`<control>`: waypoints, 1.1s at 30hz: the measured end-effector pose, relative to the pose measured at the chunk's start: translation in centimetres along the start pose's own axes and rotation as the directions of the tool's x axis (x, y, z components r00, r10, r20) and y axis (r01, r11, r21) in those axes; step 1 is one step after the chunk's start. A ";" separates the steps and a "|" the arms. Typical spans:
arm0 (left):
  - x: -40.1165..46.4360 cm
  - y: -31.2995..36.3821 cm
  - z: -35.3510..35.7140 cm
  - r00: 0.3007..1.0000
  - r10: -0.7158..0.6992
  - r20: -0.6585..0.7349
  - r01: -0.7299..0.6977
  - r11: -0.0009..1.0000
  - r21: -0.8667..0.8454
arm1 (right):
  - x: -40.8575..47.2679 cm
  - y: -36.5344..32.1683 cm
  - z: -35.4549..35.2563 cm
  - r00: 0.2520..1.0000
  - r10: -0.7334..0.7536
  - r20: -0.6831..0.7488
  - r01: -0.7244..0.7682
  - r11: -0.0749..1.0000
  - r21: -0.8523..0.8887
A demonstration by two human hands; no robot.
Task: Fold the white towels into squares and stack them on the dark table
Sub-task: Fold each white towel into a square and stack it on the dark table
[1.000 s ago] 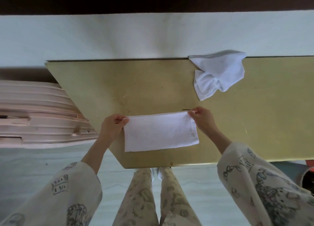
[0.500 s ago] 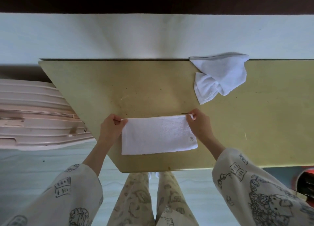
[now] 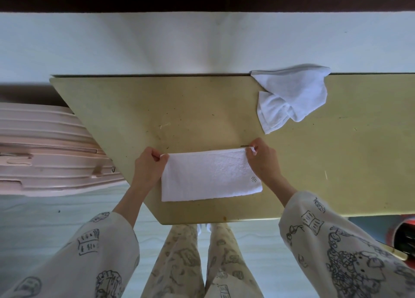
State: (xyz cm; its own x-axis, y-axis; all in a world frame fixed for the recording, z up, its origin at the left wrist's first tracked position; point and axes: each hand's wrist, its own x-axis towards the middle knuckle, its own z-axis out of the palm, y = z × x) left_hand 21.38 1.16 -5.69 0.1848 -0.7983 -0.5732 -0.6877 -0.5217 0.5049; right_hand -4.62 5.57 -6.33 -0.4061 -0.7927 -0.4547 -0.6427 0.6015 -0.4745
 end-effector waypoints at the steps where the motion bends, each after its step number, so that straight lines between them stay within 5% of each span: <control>1: -0.1 0.0 0.0 1.000 -0.006 0.001 0.006 1.000 0.009 | 0.0 0.1 0.0 1.000 -0.006 -0.002 0.006 1.000 -0.008; 6: -0.4 -0.4 -0.4 0.991 -0.026 -0.130 0.029 0.999 0.024 | -0.8 0.6 0.3 0.974 -0.151 -0.171 0.123 0.979 -0.163; 9: -2.1 -1.1 0.8 0.909 0.306 -0.283 -0.210 0.922 0.325 | -2.4 1.0 1.4 0.875 -0.378 -0.301 0.302 0.914 -0.272; 13: -5.2 -2.0 6.1 0.727 0.686 0.020 -0.599 0.620 0.507 | -4.7 1.2 6.0 0.763 -0.636 -0.119 0.570 0.747 -0.342; 18: -2.9 -3.6 7.7 0.731 0.655 0.190 -0.597 0.480 0.642 | -3.7 3.1 7.6 0.791 -0.610 -0.034 0.545 0.730 -0.412; 21: -1.8 -4.9 6.6 0.670 0.705 0.235 -0.626 0.364 0.690 | -3.1 4.4 6.7 0.790 -0.612 -0.047 0.510 0.697 -0.503; 28: -1.5 -5.1 6.9 0.656 0.717 0.236 -0.629 0.346 0.696 | -2.9 4.8 6.8 0.822 -0.569 0.002 0.479 0.691 -0.541; 33: -1.8 -4.6 6.3 0.691 0.695 0.199 -0.646 0.470 0.601 | -3.3 4.1 6.6 0.851 -0.525 0.019 0.453 0.715 -0.532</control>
State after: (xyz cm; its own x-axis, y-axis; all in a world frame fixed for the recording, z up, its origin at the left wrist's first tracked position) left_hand 19.82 6.93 -11.01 -0.4898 -0.8543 -0.1737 -0.8650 0.4513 0.2195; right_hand -1.63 11.31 -11.81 0.0046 -0.9884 -0.1520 -0.9894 0.0176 -0.1444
